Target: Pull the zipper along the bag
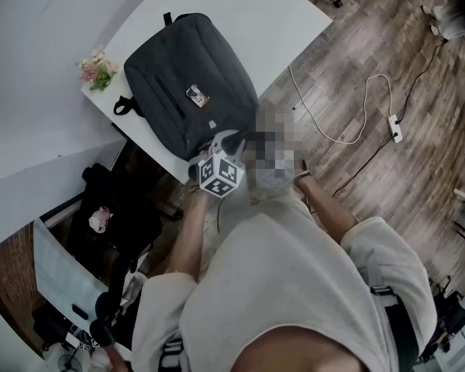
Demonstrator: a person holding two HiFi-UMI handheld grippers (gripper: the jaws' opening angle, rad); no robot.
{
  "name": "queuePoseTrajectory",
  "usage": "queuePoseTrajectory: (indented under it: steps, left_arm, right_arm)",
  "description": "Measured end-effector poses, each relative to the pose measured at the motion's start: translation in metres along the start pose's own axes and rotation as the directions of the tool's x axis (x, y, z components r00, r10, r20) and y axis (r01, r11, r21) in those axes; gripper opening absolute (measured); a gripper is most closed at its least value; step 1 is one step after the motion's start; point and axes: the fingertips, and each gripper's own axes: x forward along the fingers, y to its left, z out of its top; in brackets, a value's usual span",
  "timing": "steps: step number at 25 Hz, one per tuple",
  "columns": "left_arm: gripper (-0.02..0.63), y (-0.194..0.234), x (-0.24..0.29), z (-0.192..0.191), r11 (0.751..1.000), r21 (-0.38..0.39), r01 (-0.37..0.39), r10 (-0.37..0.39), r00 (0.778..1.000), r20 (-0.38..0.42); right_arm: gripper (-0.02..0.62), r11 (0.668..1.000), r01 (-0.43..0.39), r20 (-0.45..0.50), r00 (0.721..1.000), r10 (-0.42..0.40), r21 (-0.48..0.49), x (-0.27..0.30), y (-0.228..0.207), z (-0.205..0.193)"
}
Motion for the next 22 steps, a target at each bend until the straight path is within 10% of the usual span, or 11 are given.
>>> queuePoseTrajectory:
  steps: [22]
  left_arm:
    - [0.212, -0.007, -0.014, -0.002, 0.989, 0.149, -0.004, 0.007, 1.000, -0.017]
  right_arm:
    - [0.018, 0.991, 0.125, -0.061, 0.991, -0.122, 0.045, -0.004, -0.106, -0.019]
